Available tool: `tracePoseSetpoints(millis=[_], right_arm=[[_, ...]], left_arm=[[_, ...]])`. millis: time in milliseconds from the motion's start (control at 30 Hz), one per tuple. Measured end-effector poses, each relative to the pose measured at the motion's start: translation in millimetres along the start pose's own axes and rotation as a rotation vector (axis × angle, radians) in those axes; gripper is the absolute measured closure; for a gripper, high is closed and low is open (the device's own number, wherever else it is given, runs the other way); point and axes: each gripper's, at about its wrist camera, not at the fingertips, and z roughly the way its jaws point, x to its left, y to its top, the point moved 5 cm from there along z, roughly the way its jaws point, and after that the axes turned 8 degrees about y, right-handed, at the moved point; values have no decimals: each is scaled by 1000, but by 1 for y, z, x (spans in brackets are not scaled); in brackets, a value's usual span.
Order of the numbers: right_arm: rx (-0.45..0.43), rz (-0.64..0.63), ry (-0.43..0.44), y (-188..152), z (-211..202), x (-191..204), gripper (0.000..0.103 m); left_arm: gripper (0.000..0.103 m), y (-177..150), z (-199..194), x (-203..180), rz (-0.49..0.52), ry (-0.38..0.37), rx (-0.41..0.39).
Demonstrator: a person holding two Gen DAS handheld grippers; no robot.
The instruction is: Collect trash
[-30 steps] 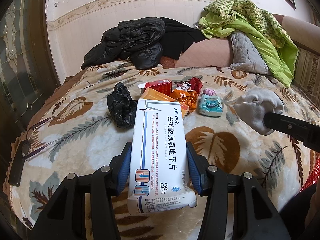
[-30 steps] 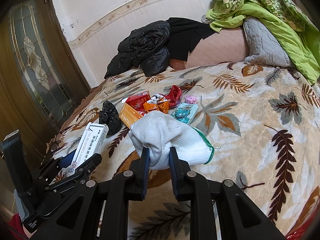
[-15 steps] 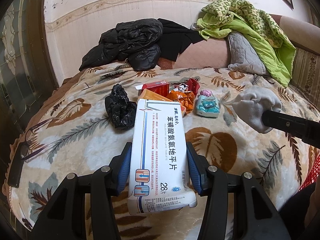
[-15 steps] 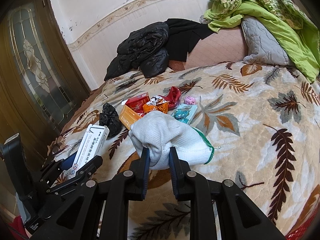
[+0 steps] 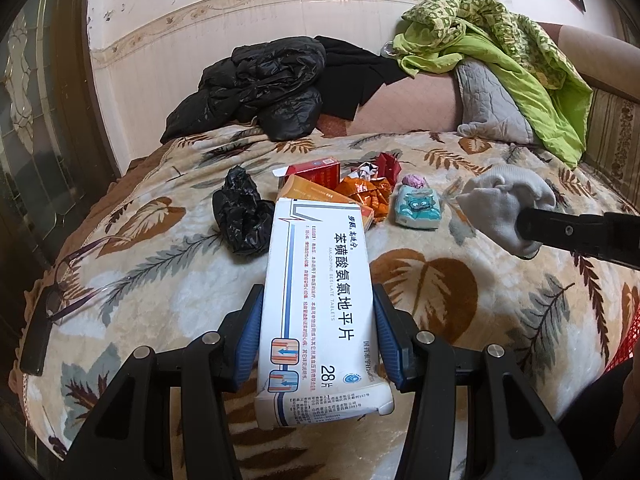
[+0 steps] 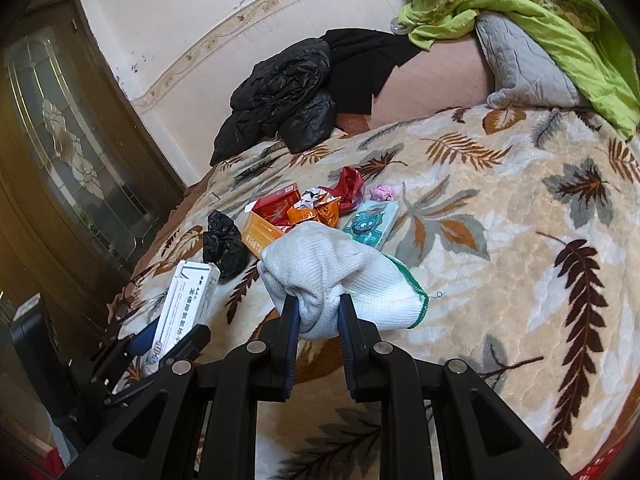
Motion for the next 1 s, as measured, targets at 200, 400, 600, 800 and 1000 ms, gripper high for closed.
tracePoseSetpoints(millis=[200,400,600,800,1000], right_arm=[[12,17,15,0,3,-1,83],[30,53,35,3,12,-6,83],[25,80,71,5,10,-9,83],[-28,51,66,5,-14,-7,83],[-80,57,39,5,-40,-15,83]], left_arm=[[53,-4,-5,1,-9,17,-3],[53,-6,-14,7,-2,45,-11],[53,-7,-14,11,-39,36,14],[53,0,-13,-8,-55,-46,10],[53,2,-15,-34,-36,-117,11]])
